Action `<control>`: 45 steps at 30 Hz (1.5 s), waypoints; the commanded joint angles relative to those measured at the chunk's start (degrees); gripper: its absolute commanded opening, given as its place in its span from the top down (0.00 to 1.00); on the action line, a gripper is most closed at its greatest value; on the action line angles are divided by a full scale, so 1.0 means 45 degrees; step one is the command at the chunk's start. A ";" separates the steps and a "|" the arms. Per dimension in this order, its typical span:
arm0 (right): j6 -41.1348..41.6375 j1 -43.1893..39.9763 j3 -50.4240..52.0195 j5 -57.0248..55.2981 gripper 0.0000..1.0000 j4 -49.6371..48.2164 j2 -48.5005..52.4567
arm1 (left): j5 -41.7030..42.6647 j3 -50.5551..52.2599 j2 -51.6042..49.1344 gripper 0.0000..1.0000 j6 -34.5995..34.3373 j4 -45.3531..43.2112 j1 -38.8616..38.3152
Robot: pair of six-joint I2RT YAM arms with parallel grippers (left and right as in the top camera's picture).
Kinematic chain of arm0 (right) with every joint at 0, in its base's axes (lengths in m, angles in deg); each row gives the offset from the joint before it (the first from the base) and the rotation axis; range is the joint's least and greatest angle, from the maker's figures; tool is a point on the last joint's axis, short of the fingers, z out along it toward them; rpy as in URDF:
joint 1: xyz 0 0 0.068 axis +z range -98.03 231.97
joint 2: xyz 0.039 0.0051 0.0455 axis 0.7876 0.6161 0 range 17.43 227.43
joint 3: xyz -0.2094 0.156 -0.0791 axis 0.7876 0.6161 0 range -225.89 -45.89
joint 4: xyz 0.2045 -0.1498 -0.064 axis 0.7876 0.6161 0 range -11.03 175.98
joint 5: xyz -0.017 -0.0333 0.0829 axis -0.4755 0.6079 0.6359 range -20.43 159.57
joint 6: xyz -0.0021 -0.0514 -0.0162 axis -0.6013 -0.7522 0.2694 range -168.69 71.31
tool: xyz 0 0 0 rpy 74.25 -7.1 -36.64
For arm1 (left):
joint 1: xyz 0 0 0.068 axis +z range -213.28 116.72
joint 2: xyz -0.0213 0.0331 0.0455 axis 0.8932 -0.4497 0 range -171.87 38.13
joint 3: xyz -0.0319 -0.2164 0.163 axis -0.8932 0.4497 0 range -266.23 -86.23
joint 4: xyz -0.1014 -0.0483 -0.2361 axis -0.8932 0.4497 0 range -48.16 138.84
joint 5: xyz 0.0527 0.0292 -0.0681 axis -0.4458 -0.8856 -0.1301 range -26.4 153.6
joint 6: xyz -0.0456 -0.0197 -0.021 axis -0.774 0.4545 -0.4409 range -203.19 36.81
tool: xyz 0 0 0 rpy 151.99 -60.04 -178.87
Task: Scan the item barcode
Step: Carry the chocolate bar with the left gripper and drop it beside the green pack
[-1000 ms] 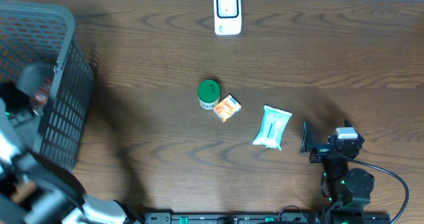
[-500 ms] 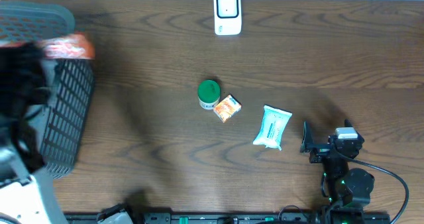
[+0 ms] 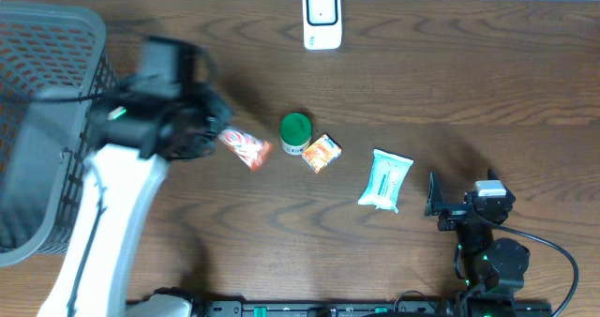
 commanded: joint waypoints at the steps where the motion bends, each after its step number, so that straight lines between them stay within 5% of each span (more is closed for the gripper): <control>1: 0.0160 0.0087 0.0015 -0.0015 0.01 0.0049 -0.0010 | -0.0053 0.0185 -0.1467 0.91 0.0316 0.0160 -0.1137; 8: 0.0160 0.0087 0.0015 -0.0015 0.01 0.0049 -0.0010 | 0.2055 0.0185 -0.4371 0.91 0.1083 -0.1205 -0.3279; 15: 0.0160 0.0087 0.0015 -0.0015 0.01 0.0049 -0.0010 | 0.2458 0.0185 -0.4940 0.92 0.1195 -0.2356 -0.4575; 24: 0.0165 0.0087 0.0015 -0.0015 0.01 0.0049 -0.0010 | 0.5479 0.0185 -0.4954 0.83 0.5600 -0.5639 -0.6212; 27: 0.0160 0.0087 0.0015 -0.0010 0.01 0.0053 -0.0010 | 0.4711 0.0185 -0.4954 0.83 0.7363 -0.5901 -0.6334; 31: 0.0160 0.0087 0.0015 -0.0015 0.01 0.0049 -0.0010 | 0.2385 0.0185 -0.4954 0.69 0.7417 -0.5843 -0.6314; 41: 0.0160 0.0087 0.0015 -0.0010 0.01 0.0049 -0.0010 | 0.1491 0.0102 -0.4745 0.58 0.8548 -0.6067 -0.6305; 45: 0.0160 0.0087 0.0015 -0.0010 0.01 0.0049 -0.0010 | 0.0806 -0.0092 -0.4075 0.43 0.8553 -0.5872 -0.6305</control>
